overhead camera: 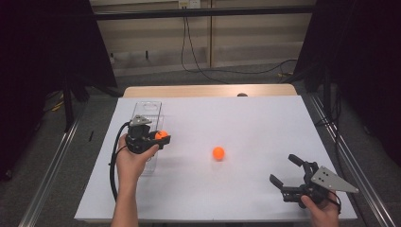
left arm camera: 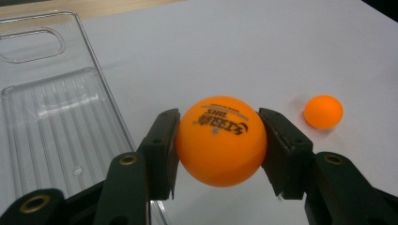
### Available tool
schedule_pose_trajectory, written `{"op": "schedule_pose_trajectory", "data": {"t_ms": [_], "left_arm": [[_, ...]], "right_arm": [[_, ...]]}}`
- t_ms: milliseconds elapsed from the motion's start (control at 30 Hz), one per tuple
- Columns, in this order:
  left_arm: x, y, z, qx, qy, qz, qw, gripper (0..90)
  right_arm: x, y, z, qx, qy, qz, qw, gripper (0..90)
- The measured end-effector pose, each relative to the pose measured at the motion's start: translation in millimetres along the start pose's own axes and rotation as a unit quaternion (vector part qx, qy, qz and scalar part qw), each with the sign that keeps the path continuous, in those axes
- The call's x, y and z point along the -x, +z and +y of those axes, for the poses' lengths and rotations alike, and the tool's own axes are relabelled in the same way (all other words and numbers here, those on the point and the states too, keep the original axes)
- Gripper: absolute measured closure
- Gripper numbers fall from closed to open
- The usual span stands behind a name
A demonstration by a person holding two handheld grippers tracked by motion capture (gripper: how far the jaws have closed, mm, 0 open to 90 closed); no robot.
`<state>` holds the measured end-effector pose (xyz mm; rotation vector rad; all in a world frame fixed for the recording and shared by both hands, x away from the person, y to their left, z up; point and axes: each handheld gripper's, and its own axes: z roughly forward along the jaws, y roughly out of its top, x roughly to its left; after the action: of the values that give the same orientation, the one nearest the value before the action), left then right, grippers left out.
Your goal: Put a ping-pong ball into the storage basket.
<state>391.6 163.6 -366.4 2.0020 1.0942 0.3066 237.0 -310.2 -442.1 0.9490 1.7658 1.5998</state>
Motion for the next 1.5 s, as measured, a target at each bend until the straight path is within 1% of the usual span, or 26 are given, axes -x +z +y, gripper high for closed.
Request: {"op": "schedule_pose_trajectory", "data": {"t_ms": [300,333,500,733,933,1167,1300,1433,1500], "left_arm": [[-1.0,-0.4,-0.3,-0.003,0.001,0.005,1.0000,50.8],[-1.3,-0.2,-0.4,-0.004,0.004,0.006,1.0000,50.8],[-1.2,-0.1,-0.6,-0.004,0.001,0.006,1.0000,50.8],[-2.7,-1.4,-0.8,-0.004,0.002,0.009,1.0000,50.8],[-5.4,-4.6,-1.1,0.000,0.001,0.010,0.9999,50.8],[-7.6,-3.8,-2.2,-0.002,0.000,0.016,0.9999,50.8],[-8.5,-4.5,-2.4,0.002,-0.002,0.019,0.9998,50.8],[-9.1,-5.9,-2.4,0.000,0.000,0.018,0.9998,50.8],[-9.2,-6.3,-2.6,0.003,0.001,0.022,0.9998,50.8]], "right_arm": [[0.1,-0.1,0.1,0.001,0.001,-0.001,1.0000,2.6],[0.0,-0.1,0.2,0.001,0.001,-0.001,1.0000,2.5],[-0.2,0.0,0.3,0.001,0.001,-0.001,1.0000,2.5],[0.6,-0.1,0.0,0.001,0.001,-0.002,1.0000,2.5],[0.0,0.4,-0.3,0.000,0.000,-0.001,1.0000,2.6],[0.0,-0.1,-0.1,0.000,0.000,-0.001,1.0000,2.6],[0.1,-0.2,0.1,0.001,0.000,-0.001,1.0000,2.6],[0.2,0.3,-0.3,-0.001,0.000,-0.002,1.0000,2.5],[-0.2,0.4,-0.2,-0.001,0.000,-0.001,1.0000,2.6]]}}
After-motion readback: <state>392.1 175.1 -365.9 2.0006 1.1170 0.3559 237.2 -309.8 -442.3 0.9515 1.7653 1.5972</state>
